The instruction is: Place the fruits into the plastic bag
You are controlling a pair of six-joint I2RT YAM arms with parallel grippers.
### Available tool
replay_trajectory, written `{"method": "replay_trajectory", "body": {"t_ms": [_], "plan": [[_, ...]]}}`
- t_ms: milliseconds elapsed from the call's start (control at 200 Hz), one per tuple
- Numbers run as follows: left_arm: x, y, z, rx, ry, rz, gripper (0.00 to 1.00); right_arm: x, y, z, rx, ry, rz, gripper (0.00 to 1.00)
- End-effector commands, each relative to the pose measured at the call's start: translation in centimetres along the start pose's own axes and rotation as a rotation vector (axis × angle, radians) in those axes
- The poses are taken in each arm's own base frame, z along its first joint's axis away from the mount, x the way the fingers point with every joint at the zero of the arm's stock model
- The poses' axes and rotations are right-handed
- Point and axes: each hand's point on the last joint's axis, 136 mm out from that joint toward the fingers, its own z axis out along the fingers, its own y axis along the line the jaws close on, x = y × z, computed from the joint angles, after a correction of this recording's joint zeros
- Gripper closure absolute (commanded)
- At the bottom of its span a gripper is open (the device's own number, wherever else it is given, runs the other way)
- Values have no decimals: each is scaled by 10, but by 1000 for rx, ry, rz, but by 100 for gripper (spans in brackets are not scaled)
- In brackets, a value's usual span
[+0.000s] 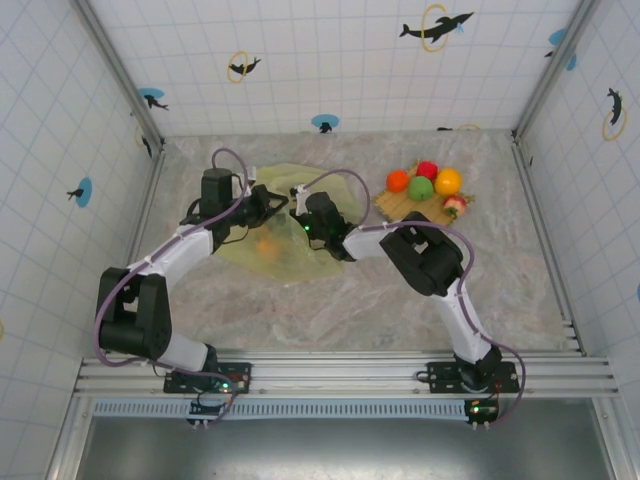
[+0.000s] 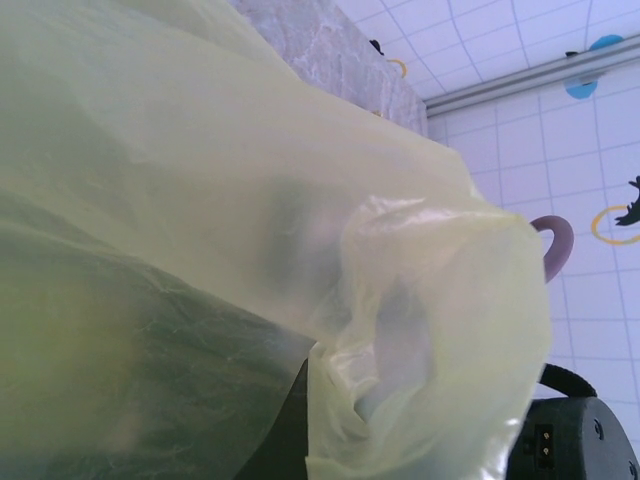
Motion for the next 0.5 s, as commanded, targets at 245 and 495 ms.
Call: {"method": "replay_trajectory", "body": {"t_ms": [245,495], "plan": [[5,4,0,-5,11,-4,100,-18,-2,-42,16,-38,-26,8],[4,9,1,-24,12,-2,100,-21,-15,-70,110,-20,-99,7]]}}
